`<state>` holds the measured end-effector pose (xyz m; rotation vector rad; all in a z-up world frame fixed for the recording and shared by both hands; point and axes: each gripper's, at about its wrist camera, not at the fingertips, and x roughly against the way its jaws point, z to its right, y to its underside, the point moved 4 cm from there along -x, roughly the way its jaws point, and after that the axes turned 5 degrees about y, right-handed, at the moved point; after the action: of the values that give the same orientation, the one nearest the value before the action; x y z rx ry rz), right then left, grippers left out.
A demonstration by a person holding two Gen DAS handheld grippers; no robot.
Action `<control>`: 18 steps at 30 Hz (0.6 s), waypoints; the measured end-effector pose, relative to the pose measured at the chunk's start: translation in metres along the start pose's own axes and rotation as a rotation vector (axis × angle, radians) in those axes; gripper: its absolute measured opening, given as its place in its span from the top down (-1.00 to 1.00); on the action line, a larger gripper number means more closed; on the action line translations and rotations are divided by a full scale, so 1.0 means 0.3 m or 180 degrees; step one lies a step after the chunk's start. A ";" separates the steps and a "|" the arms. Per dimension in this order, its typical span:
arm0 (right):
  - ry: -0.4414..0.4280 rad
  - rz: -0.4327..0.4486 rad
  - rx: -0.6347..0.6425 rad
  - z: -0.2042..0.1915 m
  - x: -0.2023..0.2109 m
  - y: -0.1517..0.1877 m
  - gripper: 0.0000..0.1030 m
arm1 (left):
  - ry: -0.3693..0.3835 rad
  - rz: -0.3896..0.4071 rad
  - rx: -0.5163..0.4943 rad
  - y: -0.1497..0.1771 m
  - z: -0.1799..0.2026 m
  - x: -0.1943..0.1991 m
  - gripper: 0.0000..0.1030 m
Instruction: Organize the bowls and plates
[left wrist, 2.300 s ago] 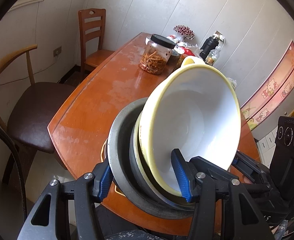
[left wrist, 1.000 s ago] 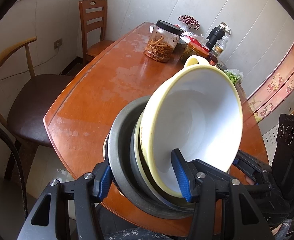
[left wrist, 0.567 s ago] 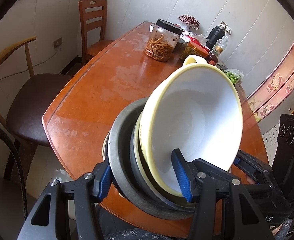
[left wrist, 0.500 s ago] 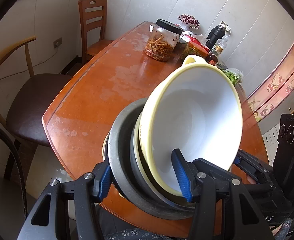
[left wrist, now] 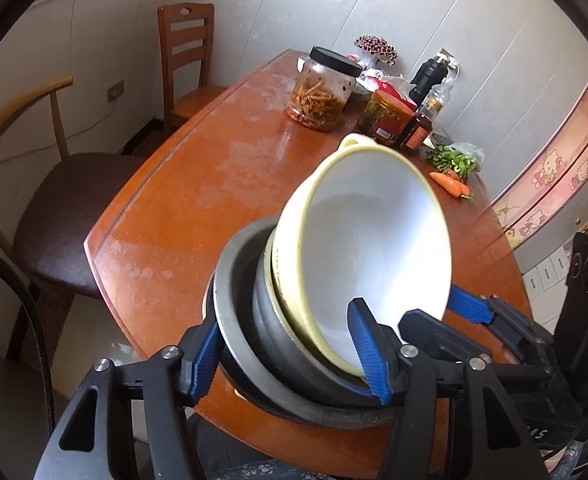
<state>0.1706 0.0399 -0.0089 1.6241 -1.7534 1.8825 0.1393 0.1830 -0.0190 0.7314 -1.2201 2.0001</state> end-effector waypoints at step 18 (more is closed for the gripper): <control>0.0059 0.0234 0.0127 -0.028 0.113 0.008 -0.45 | -0.0058 0.0321 0.0041 0.006 -0.014 0.154 -0.27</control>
<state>0.1496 0.0269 0.0157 1.5709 -1.8033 1.9701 0.1088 0.1979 0.0127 0.7084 -1.2785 2.0892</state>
